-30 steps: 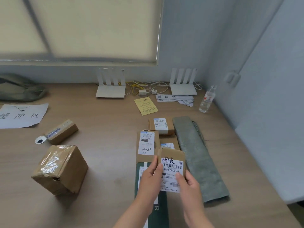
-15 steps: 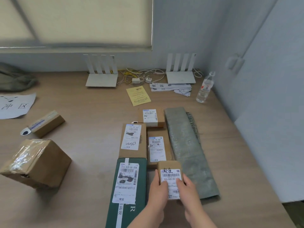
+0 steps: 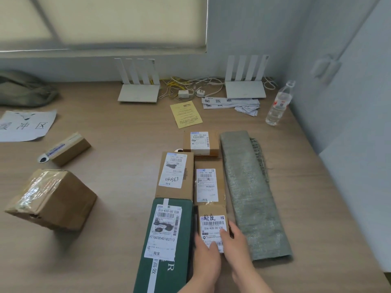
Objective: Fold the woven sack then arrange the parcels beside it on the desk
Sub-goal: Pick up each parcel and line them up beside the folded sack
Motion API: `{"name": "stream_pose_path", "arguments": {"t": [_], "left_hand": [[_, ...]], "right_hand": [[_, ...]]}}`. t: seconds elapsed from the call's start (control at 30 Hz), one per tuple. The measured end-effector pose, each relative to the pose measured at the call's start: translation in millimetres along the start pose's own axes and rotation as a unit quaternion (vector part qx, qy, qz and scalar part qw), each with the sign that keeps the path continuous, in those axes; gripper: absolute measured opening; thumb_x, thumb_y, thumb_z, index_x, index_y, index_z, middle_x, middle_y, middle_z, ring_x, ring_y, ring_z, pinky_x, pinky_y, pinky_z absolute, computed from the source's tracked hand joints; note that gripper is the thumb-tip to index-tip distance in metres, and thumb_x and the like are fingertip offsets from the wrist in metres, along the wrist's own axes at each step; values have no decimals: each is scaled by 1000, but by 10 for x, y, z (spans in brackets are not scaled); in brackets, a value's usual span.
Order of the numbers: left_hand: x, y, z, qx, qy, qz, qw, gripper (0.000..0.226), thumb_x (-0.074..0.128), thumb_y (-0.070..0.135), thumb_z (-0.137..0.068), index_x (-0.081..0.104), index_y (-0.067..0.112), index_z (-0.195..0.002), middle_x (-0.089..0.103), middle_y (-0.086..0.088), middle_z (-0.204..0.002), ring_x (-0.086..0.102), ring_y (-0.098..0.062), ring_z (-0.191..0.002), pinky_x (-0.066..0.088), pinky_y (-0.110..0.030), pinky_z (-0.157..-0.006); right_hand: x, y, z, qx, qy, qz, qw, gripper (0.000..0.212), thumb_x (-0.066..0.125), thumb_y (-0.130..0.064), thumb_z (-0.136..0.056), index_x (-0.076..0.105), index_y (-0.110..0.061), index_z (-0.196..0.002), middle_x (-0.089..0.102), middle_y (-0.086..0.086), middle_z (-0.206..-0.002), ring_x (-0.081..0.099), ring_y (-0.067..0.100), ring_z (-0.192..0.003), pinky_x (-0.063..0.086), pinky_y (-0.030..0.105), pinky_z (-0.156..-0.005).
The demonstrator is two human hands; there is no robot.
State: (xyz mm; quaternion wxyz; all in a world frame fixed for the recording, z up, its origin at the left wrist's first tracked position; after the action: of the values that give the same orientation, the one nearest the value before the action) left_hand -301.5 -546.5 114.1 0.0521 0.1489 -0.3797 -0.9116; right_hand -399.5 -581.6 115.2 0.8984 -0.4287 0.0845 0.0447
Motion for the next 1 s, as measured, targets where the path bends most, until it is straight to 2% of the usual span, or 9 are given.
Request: {"name": "stream_pose_path", "arguments": {"t": [0.23,0.37,0.43,0.5,0.63,0.77,0.83,0.9,1.0], "left_hand": [[7,-12,32,-36,30,16,999,105,58,54,-64,17,20,-156,51,-5,-147,50,-26,-135,42,-42,-111],[-15,62,175,-29,11,24,999,108,52,55,-60,17,25,-157,53,-5,-144,54,-25,-129,44,-39,-109],[-27,35,209,-21,8,26,999,106,48,61,-53,27,31,-152,58,-4,-137,58,-22,-124,45,-40,-108],[-50,86,352,-9,9,12,1000,99,50,65,-59,31,34,-151,58,-1,-131,58,-19,-121,45,-39,-108],[-199,418,776,68,28,-60,995,74,56,43,-94,20,25,-157,28,-1,-155,27,-17,-145,25,-31,-121],[-743,655,798,178,54,-96,978,75,61,19,-88,24,26,-153,26,4,-153,24,-15,-145,24,-39,-122],[-1123,658,667,166,110,-108,974,71,62,14,-87,31,22,-151,34,0,-149,31,-19,-140,31,-44,-119],[-1441,588,525,120,146,-127,974,71,63,19,-88,31,18,-151,38,-5,-150,35,-24,-139,33,-45,-118],[-1641,411,411,45,113,-106,987,75,59,22,-92,20,18,-156,48,-2,-144,50,-28,-130,42,-45,-109]], "right_hand": [[32,-13,11,-28,19,33,999,32,56,-14,-96,68,-38,-113,77,-14,-97,72,8,-93,57,37,-89],[18,42,4,-19,26,31,999,28,59,-15,-95,69,-31,-114,78,-6,-99,73,15,-93,57,42,-90],[8,107,-25,-7,29,20,999,27,60,-16,-93,68,-29,-116,78,-2,-98,74,19,-92,57,45,-90],[1,94,16,-13,34,14,999,27,60,-13,-94,68,-25,-117,78,0,-95,75,21,-89,58,46,-88],[39,-2,204,-3,1,-27,1000,29,53,-2,-97,70,-21,-112,79,3,-94,76,21,-88,60,36,-81],[50,-45,345,-18,34,-8,999,34,56,-6,-93,70,-28,-115,77,-11,-92,72,12,-89,58,38,-86],[37,-136,460,-25,38,-14,999,30,55,-7,-96,65,-29,-114,68,-19,-90,64,0,-85,52,24,-74],[27,-177,511,-31,42,-9,999,34,54,-7,-97,61,-24,-126,62,-23,-88,58,-6,-83,45,20,-67],[49,-215,543,-39,43,-5,998,36,52,-6,-98,60,-18,-131,62,-23,-84,60,-5,-81,44,18,-66]]}}
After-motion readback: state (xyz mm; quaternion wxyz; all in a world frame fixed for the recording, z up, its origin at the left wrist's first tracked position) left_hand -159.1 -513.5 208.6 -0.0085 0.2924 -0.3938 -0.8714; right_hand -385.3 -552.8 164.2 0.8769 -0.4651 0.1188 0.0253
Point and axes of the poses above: each hand's wrist, its own z-axis away from the middle knuckle, its own x-axis out of the palm, y = z × x, the point moved 4 cm from there along -z, towards the middle knuckle
